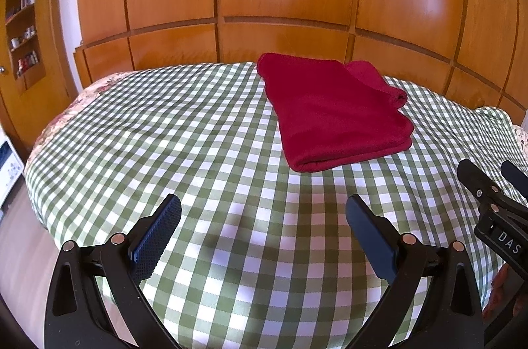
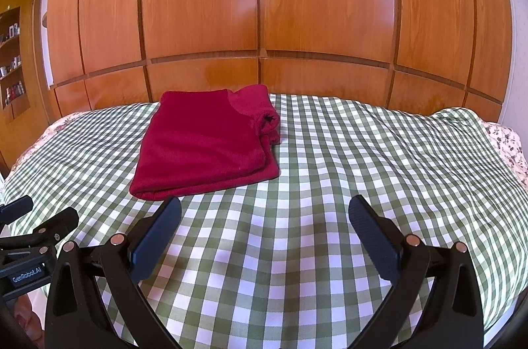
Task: Fold small clothes
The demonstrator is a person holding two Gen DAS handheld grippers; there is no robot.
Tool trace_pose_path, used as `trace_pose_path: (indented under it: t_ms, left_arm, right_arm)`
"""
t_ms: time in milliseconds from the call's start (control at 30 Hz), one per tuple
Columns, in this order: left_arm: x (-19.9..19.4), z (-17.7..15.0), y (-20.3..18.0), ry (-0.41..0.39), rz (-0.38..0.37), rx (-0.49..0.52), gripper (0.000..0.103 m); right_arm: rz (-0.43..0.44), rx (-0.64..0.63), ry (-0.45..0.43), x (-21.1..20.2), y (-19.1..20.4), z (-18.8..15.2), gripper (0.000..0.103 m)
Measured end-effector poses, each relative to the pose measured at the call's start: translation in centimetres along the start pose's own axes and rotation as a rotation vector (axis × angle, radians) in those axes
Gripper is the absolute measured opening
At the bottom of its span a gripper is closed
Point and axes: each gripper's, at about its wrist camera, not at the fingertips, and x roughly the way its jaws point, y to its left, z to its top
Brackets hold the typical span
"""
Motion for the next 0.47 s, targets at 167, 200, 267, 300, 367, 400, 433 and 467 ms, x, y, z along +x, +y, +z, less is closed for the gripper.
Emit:
trace_pose_path:
  t_ms: [167,200,267,300,367,400,433,467]
  left_arm:
    - [0.25,-0.10,0.00,0.013,0.005,-0.003,0.099]
    - [0.30,-0.10,0.01,0.016,0.006,-0.004,0.099]
    - [0.47,-0.11,0.05,0.026,0.006,-0.006,0.099]
    - [0.59,-0.12,0.09,0.033,0.007,-0.009,0.099]
    - [0.74,-0.17,0.12,0.041,0.010,-0.014,0.099]
    - [0.78,-0.20,0.13,0.046,0.010,-0.017,0.099]
    - [0.90,-0.21,0.18,0.054,0.010,-0.020,0.099]
    - [0.93,-0.28,0.16,0.059,0.011,-0.023,0.099]
  right_arm:
    - [-0.001,0.002,0.004,0.11,0.04,-0.08,0.101]
    - [0.001,0.005,0.002,0.12,0.03,-0.10,0.101]
    - [0.000,0.005,0.004,0.16,0.03,-0.10,0.101]
    - [0.001,0.007,0.004,0.17,0.05,-0.13,0.101]
    - [0.001,0.006,0.006,0.23,0.06,-0.14,0.101]
    - [0.000,0.006,0.007,0.25,0.07,-0.16,0.101]
    - [0.000,0.007,0.007,0.24,0.08,-0.17,0.101]
    - [0.002,0.007,0.008,0.26,0.06,-0.17,0.101]
